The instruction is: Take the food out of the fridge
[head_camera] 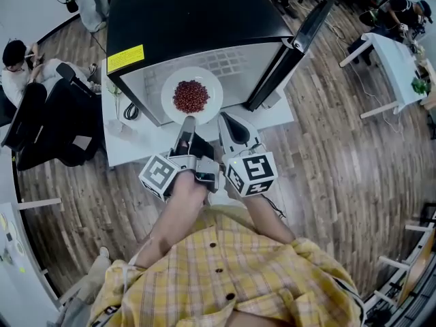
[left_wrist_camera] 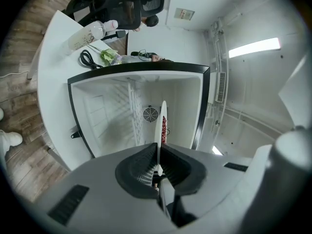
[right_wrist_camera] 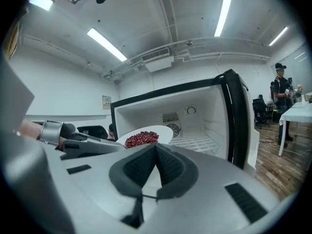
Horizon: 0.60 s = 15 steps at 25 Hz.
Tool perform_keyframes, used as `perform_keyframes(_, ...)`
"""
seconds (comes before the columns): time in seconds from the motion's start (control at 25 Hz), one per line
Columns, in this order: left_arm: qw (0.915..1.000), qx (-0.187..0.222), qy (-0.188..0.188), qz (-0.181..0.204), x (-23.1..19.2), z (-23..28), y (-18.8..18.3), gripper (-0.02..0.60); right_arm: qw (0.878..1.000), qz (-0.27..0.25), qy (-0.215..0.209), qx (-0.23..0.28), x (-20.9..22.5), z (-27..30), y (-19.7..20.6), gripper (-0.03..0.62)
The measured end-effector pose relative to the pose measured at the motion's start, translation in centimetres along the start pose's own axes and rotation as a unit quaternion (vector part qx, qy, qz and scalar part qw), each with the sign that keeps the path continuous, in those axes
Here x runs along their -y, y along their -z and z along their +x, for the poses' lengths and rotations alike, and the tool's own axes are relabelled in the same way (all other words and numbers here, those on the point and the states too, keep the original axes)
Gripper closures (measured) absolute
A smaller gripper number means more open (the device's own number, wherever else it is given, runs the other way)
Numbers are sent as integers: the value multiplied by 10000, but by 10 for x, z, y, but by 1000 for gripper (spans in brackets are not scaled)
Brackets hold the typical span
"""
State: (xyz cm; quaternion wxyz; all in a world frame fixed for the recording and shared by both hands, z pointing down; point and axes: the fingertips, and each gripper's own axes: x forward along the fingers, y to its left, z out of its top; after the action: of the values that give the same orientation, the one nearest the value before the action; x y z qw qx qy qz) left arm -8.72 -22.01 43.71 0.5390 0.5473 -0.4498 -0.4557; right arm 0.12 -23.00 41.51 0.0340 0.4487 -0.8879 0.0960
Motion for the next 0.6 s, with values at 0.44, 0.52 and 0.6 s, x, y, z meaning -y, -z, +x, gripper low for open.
perform_keyframes(0.44,10000,47,-14,52,8,-5,0,569,10000,-24,-3,-17,-1,-5,-5,586)
perform_keyframes(0.52,10000,43,-4,53,10,-6,1,569,10000,-30,11,-8,0,-6,-6,586)
perform_keyframes(0.6,10000,54,12,52,11,-6,1,569,10000,-45,12,5,0,-7,-7,586)
